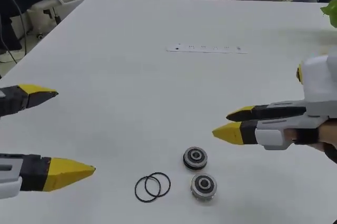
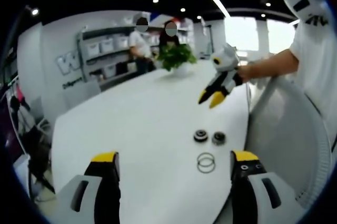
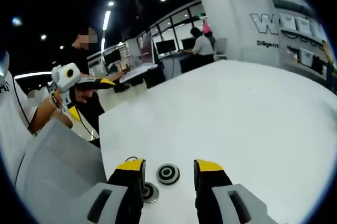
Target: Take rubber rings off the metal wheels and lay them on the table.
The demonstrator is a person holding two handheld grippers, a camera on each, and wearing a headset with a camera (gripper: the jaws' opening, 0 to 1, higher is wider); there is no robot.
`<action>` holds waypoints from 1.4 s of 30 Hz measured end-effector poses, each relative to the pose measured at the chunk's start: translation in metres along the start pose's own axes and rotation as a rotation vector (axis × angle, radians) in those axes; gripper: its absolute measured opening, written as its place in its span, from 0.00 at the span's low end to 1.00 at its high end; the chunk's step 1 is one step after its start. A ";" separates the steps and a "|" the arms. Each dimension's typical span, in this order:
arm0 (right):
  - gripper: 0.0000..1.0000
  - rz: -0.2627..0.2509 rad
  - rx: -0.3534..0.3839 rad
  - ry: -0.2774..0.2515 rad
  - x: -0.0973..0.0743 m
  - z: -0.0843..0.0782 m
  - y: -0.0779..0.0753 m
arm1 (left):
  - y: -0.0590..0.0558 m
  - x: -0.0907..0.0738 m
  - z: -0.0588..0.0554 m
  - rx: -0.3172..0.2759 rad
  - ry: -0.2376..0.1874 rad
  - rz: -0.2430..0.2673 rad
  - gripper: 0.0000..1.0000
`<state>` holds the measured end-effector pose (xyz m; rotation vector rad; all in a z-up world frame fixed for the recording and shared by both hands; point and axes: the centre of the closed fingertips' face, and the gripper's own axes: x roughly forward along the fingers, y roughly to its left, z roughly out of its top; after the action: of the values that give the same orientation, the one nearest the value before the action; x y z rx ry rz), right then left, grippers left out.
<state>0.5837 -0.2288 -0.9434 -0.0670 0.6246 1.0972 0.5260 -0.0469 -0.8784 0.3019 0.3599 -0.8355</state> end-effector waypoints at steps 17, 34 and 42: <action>0.34 0.009 0.024 0.091 0.017 -0.038 -0.004 | -0.008 0.056 0.049 0.158 -0.041 -0.130 0.83; 0.29 -0.008 -0.009 0.142 0.027 -0.056 -0.010 | -0.041 0.136 0.052 0.226 -0.051 -0.273 0.72; 0.28 -0.007 -0.015 0.150 0.028 -0.059 -0.011 | -0.044 0.167 0.036 0.176 -0.039 -0.309 0.63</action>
<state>0.5756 -0.2320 -1.0091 -0.1656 0.7498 1.0971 0.6027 -0.1997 -0.9223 0.3991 0.3004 -1.1781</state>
